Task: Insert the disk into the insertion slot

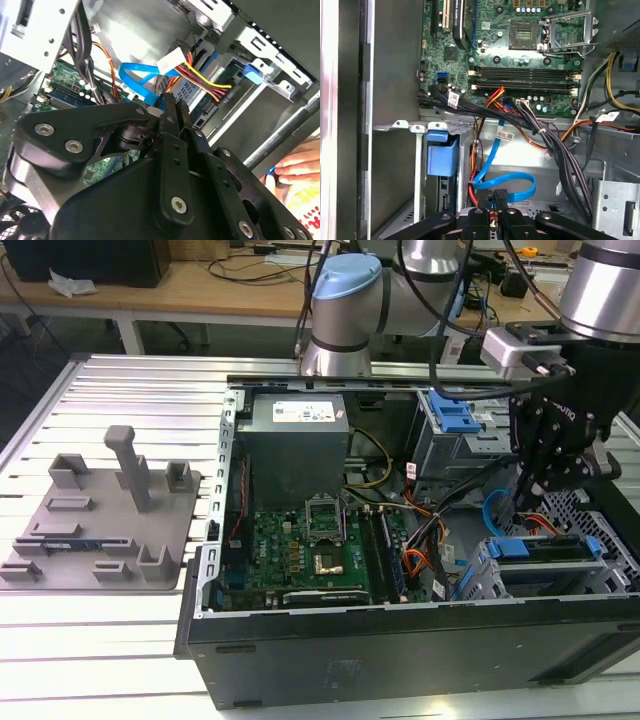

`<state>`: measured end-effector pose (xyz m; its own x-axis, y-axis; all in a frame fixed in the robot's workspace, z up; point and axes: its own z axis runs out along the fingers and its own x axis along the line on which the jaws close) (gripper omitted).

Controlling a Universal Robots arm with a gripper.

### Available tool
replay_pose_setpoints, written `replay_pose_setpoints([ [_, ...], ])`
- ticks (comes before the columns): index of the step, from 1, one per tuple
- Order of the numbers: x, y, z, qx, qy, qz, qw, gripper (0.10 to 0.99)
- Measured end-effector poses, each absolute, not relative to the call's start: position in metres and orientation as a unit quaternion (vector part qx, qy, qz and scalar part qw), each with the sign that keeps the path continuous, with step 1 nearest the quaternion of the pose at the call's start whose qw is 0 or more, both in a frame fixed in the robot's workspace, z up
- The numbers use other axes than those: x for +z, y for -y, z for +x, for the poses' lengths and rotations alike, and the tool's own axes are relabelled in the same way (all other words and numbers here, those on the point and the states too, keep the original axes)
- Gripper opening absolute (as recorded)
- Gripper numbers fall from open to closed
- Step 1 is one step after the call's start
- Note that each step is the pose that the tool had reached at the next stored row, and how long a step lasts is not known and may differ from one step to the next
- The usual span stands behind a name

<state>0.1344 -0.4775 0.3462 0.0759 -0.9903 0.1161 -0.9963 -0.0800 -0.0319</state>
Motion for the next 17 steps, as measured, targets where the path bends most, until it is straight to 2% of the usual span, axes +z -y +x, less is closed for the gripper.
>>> replay_pose_setpoints([
  [5, 0.348, 0.484, 0.138, 0.051, 0.682, 0.729, 0.026, 0.161],
  [13, 0.349, 0.485, 0.157, 0.029, 0.682, 0.729, 0.047, 0.161],
  [17, 0.349, 0.485, 0.159, 0.025, 0.689, 0.722, 0.047, 0.161],
])
